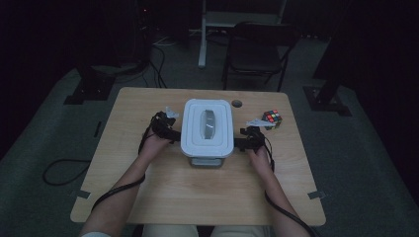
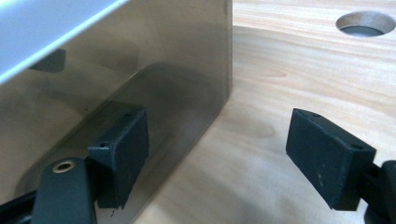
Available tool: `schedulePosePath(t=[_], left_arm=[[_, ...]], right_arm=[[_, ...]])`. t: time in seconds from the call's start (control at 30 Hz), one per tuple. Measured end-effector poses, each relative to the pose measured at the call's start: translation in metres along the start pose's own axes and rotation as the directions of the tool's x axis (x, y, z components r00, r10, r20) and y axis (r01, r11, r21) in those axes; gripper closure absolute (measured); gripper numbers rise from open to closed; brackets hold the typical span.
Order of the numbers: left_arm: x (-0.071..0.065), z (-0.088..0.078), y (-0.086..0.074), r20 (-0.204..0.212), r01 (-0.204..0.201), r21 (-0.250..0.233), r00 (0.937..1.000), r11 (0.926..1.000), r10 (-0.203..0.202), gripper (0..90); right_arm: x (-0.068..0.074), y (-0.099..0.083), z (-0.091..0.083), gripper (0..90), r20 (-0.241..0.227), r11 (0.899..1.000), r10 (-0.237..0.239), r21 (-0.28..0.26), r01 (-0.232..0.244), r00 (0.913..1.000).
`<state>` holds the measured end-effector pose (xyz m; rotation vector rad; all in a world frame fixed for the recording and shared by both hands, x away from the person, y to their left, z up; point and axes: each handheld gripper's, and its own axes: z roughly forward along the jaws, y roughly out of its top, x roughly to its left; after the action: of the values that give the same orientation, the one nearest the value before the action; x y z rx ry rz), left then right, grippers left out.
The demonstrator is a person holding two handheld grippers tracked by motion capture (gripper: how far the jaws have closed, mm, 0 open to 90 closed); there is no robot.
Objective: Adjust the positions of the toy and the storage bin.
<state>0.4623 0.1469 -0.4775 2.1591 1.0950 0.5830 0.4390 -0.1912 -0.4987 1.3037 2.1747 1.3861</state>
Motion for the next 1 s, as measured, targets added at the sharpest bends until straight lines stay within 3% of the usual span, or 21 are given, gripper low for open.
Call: schedulePosePath(t=[0.43,0.8,1.0], left_arm=[[-0.019,-0.027,-0.022,0.017,-0.020,0.003,0.9997,0.9998,0.020,1.5],[-0.035,-0.059,-0.046,0.028,-0.039,-0.023,0.9988,0.9990,0.040,1.5],[-0.044,-0.072,-0.056,0.044,-0.041,-0.038,0.9981,0.9984,0.042,1.5]], right_arm=[[0.020,-0.019,-0.023,21.2,-0.046,0.999,-0.036,0.021,0.037,0.9983],[0.043,-0.037,-0.043,21.2,-0.092,0.997,-0.074,0.026,0.077,0.9930],[0.048,-0.043,-0.051,21.1,-0.104,0.996,-0.082,0.019,0.084,0.9912]])
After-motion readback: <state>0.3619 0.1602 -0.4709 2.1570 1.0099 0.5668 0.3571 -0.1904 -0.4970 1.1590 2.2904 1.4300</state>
